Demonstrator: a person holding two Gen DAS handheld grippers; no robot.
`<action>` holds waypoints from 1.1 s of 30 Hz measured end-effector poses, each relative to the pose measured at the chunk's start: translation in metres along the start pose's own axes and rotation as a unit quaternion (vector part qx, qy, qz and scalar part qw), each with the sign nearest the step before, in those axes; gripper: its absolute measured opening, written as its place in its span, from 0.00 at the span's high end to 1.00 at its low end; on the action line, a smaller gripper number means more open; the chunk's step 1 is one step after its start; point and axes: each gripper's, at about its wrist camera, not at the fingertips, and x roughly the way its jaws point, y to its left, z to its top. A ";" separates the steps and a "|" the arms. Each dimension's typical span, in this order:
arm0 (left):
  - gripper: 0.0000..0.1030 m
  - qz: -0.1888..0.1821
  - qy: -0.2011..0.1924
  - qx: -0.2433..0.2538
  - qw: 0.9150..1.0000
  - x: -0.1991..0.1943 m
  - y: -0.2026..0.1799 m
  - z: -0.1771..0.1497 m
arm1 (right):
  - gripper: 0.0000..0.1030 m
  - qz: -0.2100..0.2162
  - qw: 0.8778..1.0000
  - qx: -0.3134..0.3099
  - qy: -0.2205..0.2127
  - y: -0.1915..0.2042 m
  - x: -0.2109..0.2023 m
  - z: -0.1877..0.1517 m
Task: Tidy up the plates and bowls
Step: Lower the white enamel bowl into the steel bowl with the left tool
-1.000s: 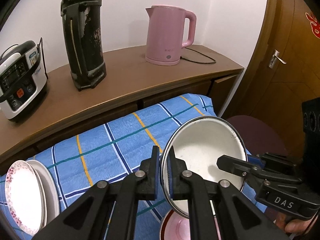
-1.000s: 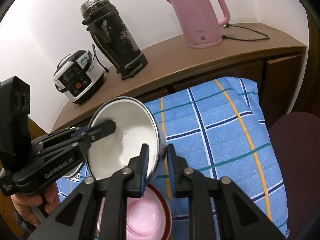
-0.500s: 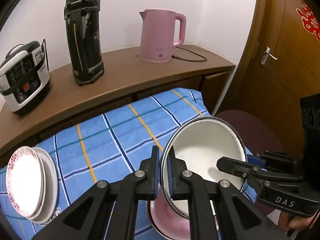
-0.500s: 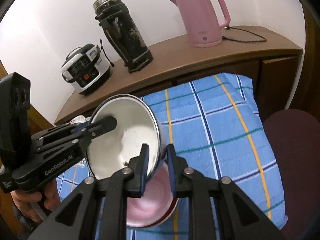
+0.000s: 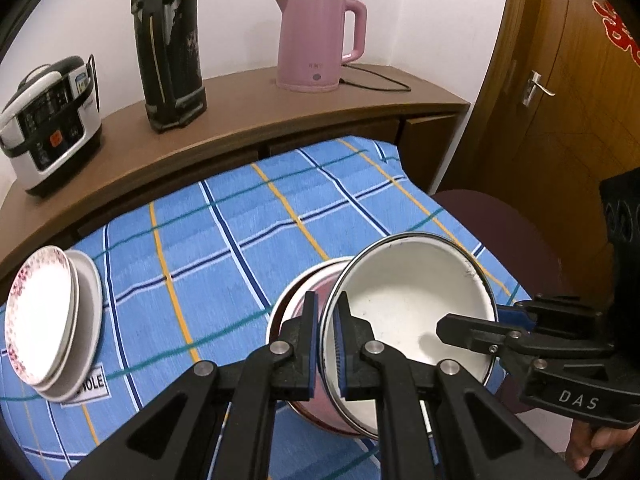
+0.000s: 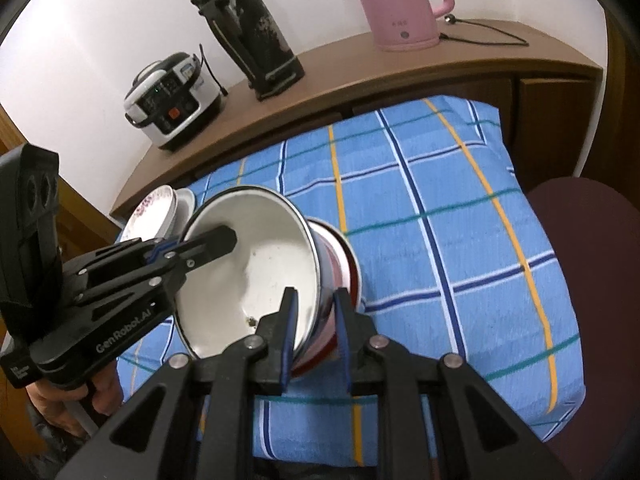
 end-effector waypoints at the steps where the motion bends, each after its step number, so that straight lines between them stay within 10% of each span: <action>1: 0.92 -0.001 0.004 -0.001 1.000 0.001 0.000 -0.001 | 0.82 -0.001 1.000 0.000 0.004 0.000 0.001 -0.001; 33: 0.88 0.014 0.056 0.077 0.995 0.017 -0.002 0.003 | 0.59 -0.057 0.998 -0.030 0.020 -0.007 0.033 0.007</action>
